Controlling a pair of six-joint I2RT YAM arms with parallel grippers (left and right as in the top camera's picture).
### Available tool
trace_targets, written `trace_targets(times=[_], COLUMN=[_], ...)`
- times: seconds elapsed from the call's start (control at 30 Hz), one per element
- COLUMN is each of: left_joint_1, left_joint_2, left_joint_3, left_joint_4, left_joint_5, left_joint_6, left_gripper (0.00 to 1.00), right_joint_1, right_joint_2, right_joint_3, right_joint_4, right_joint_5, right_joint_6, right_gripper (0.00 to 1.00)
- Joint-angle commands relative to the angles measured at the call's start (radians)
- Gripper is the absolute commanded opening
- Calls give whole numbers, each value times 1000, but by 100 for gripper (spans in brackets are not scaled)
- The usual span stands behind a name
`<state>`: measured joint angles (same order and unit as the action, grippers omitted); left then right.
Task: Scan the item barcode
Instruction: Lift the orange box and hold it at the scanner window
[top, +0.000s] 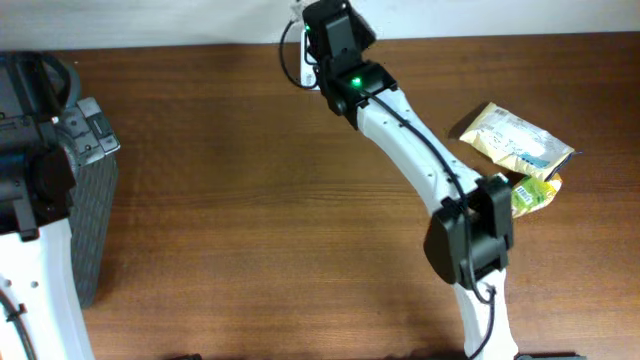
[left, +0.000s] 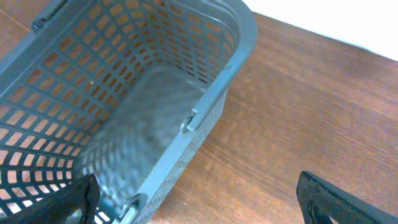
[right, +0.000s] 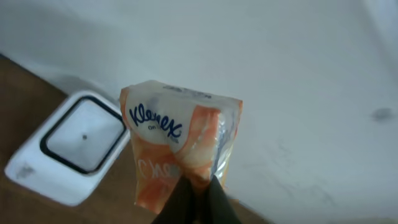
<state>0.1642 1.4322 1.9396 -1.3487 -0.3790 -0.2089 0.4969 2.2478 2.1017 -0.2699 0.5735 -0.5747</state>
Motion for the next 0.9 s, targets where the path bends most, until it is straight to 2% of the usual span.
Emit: trace_targets(times=[0.0, 0.1, 0.2, 0.5, 0.67, 0.73, 0.87], left_joint_1=[4, 4, 4, 4, 4, 4, 4], left_joint_2=[-4, -4, -4, -4, -4, -4, -4], left_joint_3=[6, 6, 6, 6, 6, 6, 6], left_joint_4=[0, 0, 0, 0, 0, 0, 0], left_joint_5=[-10, -10, -10, -10, -10, -10, -10], left_joint_6=[2, 1, 2, 1, 1, 1, 2], left_gripper=[99, 99, 99, 99, 99, 99, 99], right_joint_1=[-6, -6, -36, -75, -10, 25, 89], right_joint_2=[80, 158, 226, 244, 244, 231, 135], right_joint_3=[8, 8, 8, 8, 8, 8, 8], right_joint_4=[76, 114, 246, 282, 282, 243, 40], right_joint_5=[-82, -163, -159, -160, -171, -214, -335], right_joint_6=[-156, -324, -494, -494, -489, -452, -227], right_gripper=[4, 4, 4, 4, 4, 4, 4])
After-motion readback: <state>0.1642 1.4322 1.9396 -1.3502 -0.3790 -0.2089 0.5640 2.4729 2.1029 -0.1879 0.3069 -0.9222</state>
